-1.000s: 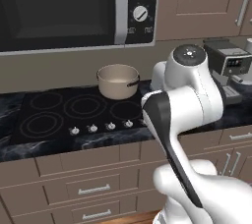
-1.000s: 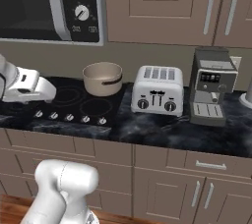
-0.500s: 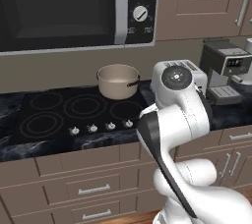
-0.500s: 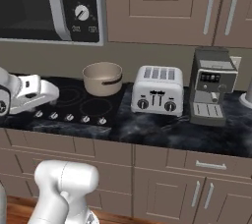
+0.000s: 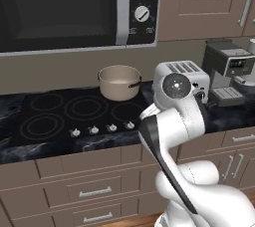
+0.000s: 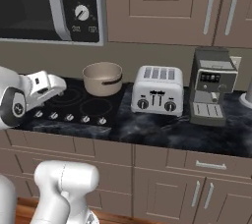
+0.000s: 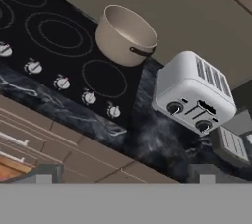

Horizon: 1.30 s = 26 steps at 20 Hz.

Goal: Move the pot and pan from the stove into the sink.

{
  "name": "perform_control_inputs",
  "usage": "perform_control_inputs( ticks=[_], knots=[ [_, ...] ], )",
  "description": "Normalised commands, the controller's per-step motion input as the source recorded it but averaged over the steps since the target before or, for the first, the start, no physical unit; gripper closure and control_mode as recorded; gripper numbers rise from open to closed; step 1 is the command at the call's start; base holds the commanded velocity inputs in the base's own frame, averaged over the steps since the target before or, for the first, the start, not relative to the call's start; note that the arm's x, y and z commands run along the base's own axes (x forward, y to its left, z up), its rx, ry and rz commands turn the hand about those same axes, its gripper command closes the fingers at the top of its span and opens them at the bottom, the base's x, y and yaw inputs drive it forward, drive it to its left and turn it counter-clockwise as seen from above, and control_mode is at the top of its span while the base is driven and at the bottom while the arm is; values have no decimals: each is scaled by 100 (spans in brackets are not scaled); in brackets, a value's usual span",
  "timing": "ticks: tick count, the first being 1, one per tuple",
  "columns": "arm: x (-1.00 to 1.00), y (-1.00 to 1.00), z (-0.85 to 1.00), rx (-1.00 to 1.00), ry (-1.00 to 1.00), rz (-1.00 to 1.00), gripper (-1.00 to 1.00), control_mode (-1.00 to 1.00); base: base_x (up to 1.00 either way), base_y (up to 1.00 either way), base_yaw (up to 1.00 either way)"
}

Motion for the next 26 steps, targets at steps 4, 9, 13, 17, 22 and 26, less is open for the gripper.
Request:
perform_control_inputs(
  ticks=[4,9,13,17,22,26],
  knots=[
    [40,5,0,-10,-4,6,-100,-100,0,0,0],
    [34,4,1,-9,-3,4,-100,-100,0,0,0],
    [38,6,0,-9,-2,3,-100,-100,0,0,0],
    [44,5,0,-6,-2,4,-100,-100,0,0,0],
    [40,3,-7,-8,0,4,-100,-100,0,0,0],
    [11,0,-4,-4,0,2,-100,-100,0,0,0]
  ],
)
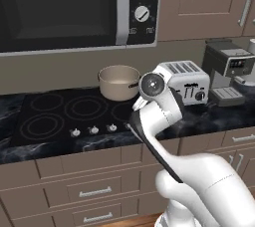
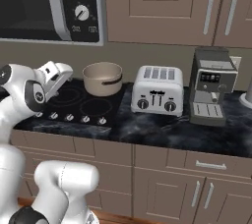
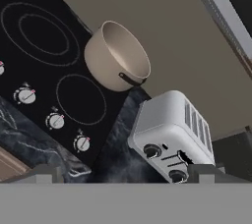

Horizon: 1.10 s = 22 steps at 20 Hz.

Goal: Move the pot and pan from the stove into the sink.

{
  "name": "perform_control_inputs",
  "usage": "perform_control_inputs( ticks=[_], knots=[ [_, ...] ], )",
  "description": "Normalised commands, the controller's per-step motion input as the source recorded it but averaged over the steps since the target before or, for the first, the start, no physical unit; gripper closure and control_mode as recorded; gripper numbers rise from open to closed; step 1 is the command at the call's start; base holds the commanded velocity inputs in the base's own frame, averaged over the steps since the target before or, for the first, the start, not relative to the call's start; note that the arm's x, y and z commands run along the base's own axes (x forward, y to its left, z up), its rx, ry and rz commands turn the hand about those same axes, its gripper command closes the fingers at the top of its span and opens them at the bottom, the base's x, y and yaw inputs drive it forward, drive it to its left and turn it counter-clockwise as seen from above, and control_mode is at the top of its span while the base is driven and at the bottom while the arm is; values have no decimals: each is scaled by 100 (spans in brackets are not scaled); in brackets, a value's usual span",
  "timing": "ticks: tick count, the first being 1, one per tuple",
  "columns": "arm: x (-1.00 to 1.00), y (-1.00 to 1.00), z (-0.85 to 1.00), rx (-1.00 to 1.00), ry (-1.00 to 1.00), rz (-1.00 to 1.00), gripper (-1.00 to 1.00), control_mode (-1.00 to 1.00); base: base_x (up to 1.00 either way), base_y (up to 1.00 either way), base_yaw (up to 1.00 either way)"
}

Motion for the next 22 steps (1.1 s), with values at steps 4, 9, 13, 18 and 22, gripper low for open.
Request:
perform_control_inputs(
  ticks=[4,9,13,18,22],
  knots=[
    [0,0,0,-1,0,0,-100,-100,0,0,0],
    [18,0,-10,-3,0,0,-100,-100,0,0,0],
    [33,0,-2,0,0,0,-100,-100,0,0,0],
    [37,0,-5,0,0,0,-100,-100,0,0,0],
    [39,3,-10,0,0,1,-100,-100,0,0,0]
  ],
)
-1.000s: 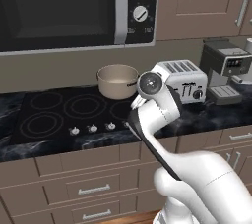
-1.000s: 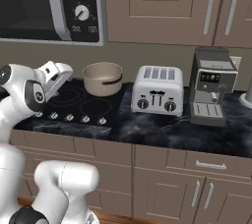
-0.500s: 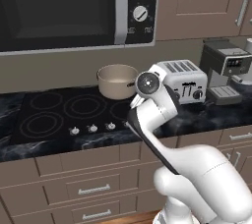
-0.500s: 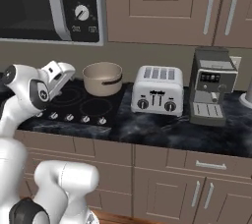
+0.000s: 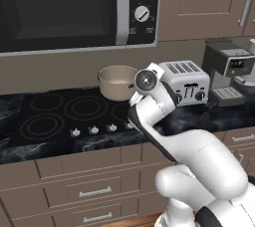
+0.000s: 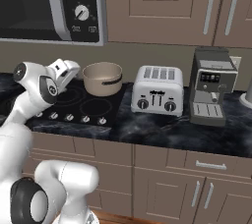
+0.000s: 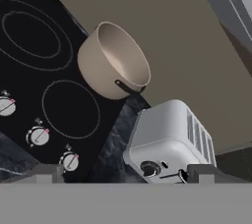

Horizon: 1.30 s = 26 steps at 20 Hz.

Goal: Move the pot and pan from the stove into the sink.

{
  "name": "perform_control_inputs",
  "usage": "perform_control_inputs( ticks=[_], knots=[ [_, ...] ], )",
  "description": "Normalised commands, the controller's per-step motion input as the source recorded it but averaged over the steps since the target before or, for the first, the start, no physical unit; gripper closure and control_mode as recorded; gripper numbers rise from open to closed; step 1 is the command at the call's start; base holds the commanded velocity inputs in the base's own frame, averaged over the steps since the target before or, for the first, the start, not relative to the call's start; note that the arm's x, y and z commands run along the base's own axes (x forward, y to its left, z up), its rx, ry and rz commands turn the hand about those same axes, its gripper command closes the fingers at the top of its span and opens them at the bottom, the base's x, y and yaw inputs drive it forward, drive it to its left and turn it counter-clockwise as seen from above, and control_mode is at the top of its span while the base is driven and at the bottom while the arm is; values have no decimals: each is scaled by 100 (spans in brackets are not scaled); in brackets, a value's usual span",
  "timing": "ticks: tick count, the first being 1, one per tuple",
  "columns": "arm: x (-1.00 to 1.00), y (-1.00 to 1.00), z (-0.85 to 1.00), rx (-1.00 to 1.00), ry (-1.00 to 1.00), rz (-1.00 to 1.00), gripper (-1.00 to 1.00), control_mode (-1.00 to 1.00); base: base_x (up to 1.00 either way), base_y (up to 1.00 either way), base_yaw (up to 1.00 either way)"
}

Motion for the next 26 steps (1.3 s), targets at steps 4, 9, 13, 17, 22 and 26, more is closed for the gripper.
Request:
perform_control_inputs(
  ticks=[4,9,13,17,22,26],
  knots=[
    [33,7,-18,-2,0,1,-100,-100,0,0,0],
    [28,4,-20,-6,0,0,-100,-100,0,0,0],
    [32,1,-17,-5,0,2,-100,-100,0,0,0],
    [35,0,-10,-3,0,2,-100,-100,0,0,0],
    [31,0,-12,-3,2,3,-100,-100,0,0,0],
    [30,1,-13,-3,1,3,-100,-100,0,0,0]
  ],
)
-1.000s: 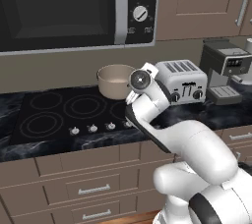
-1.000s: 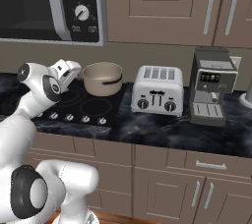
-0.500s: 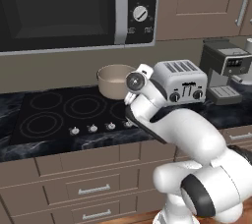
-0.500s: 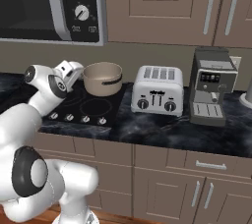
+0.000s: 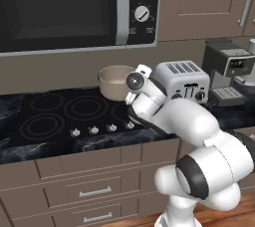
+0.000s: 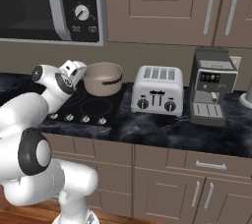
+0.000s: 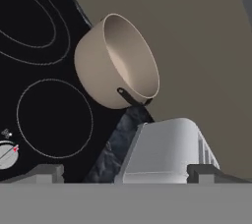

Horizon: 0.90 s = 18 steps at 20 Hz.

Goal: Move the pot and pan from the stove into the sink.

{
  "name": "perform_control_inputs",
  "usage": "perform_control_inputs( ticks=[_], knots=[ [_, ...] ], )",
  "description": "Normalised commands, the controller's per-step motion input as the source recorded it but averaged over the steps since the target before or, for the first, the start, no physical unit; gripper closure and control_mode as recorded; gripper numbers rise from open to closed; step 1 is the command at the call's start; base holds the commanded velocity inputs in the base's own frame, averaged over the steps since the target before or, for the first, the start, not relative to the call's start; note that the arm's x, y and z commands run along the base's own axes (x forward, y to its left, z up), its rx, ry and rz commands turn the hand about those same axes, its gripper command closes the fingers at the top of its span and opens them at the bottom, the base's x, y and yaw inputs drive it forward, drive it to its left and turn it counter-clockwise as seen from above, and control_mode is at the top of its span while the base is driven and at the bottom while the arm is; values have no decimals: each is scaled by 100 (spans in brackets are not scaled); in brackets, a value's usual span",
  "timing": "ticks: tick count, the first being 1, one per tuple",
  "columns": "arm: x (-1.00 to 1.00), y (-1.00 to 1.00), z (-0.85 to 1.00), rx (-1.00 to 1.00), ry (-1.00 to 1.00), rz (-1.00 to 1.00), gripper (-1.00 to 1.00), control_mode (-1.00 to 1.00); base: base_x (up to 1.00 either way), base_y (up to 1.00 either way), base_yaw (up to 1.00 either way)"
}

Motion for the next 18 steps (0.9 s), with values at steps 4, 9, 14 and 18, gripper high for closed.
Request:
perform_control_inputs(
  ticks=[4,9,14,18],
  knots=[
    [26,4,-14,-2,0,2,-100,-100,0,0,0],
    [24,2,-9,-1,0,4,-100,-100,0,0,0],
    [17,0,-11,0,0,7,-100,-100,0,0,0],
    [7,0,-6,2,1,6,-100,-100,0,0,0]
  ],
)
